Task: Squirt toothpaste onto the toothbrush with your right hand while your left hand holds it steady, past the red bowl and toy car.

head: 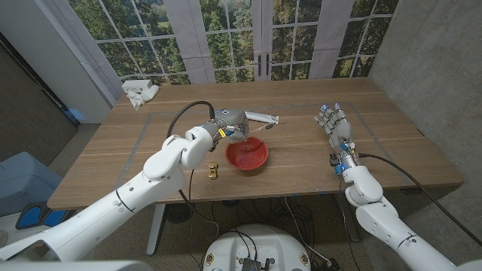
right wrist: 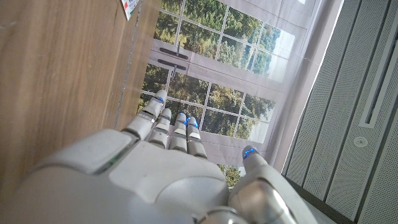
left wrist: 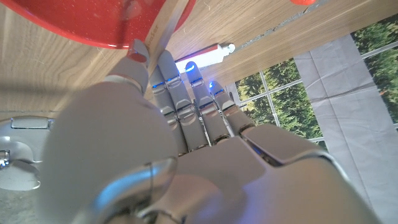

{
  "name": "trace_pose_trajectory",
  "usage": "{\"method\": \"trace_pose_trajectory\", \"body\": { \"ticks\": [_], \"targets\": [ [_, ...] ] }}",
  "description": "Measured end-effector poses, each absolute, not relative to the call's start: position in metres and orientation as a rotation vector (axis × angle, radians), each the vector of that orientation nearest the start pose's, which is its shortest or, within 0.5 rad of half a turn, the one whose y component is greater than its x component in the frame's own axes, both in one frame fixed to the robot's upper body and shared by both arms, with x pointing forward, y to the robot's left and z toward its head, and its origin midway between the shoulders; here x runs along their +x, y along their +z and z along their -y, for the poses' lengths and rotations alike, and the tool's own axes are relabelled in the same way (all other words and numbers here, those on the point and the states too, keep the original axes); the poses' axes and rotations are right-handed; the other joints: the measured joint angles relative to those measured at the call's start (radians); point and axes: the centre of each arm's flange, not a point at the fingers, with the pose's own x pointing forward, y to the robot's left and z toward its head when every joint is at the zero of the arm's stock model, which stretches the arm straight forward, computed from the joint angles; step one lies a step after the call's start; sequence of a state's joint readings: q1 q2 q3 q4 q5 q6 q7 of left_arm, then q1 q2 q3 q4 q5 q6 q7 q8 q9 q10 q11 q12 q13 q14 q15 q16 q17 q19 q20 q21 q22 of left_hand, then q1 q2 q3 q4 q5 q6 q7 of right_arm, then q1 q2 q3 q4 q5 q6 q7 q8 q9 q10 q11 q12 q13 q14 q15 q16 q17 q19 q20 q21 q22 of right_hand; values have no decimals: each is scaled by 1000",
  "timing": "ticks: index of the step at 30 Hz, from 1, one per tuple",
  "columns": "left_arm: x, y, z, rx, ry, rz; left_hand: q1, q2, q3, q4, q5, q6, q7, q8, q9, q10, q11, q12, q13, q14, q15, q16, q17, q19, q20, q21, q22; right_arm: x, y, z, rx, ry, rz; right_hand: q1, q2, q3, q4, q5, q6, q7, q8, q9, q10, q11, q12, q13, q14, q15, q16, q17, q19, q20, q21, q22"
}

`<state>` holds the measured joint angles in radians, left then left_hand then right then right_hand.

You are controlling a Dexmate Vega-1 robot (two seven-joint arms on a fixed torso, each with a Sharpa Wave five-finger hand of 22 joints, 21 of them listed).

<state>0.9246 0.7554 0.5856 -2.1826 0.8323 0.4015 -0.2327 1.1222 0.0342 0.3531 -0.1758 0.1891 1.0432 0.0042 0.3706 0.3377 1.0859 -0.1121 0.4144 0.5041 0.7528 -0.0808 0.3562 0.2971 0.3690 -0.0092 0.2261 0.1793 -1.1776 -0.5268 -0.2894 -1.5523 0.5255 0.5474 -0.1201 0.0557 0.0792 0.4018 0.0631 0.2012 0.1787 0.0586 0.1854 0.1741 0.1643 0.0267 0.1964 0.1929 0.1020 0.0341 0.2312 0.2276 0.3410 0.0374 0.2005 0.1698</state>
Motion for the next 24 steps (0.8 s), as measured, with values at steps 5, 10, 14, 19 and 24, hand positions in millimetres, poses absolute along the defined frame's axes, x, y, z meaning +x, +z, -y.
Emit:
{"method": "trace_pose_trajectory", "body": {
  "ticks": [5, 10, 14, 19, 24],
  "targets": [
    [507, 28, -144, 1479, -22, 678, 1, -1, 0, 0, 0, 0, 0, 0, 0, 0, 0, 4, 5, 1, -1, 8, 3, 9, 2, 8, 0, 563, -87, 283, 44, 138, 769, 11, 0, 1, -7, 0, 0, 0, 0, 0, 0, 0, 0, 0, 0, 0, -8, -5, 0, 0, 0, 0],
    [509, 31, -149, 1414, -29, 661, 4, -4, -3, 0, 7, 0, 0, 0, -4, 0, 0, 4, 12, 3, 0, 8, 7, 18, 3, 8, 5, 565, -85, 282, 24, 140, 767, 19, 8, 7, -18, -6, 0, 0, 0, 0, 0, 0, 0, 0, 0, 0, -8, -5, 0, 0, -5, 0],
    [510, 33, -154, 1365, -36, 646, 4, -4, -3, 0, 7, 6, 6, 0, -8, 5, 5, 4, 19, 8, -5, 8, 7, 23, 6, 8, 5, 566, -83, 281, 9, 142, 766, 39, 3, 19, -41, -7, 0, 0, 0, 0, 4, -4, 0, 0, 0, 0, -8, -9, 0, 0, -5, 0],
    [511, 38, -159, 1309, -44, 630, 9, -9, -3, 0, 8, 7, 7, 4, -9, 5, 5, 11, 21, 17, -3, 15, 12, 32, 4, 13, 5, 567, -79, 279, -18, 143, 761, 86, 7, 41, -83, -7, 4, -4, 8, 0, 4, -4, 0, 0, 0, 0, -15, -14, 0, 0, -5, 0],
    [511, 43, -165, 1248, -50, 612, 11, -11, -3, 0, 12, 7, 7, 5, -15, 5, 5, 12, 25, 21, -7, 15, 12, 32, 4, 14, 5, 568, -74, 278, -46, 150, 761, 115, 17, 51, -109, -7, 4, -4, 8, 0, 4, -4, 0, 0, 0, 0, -15, -19, 0, 0, -5, 0]
  ]
}}
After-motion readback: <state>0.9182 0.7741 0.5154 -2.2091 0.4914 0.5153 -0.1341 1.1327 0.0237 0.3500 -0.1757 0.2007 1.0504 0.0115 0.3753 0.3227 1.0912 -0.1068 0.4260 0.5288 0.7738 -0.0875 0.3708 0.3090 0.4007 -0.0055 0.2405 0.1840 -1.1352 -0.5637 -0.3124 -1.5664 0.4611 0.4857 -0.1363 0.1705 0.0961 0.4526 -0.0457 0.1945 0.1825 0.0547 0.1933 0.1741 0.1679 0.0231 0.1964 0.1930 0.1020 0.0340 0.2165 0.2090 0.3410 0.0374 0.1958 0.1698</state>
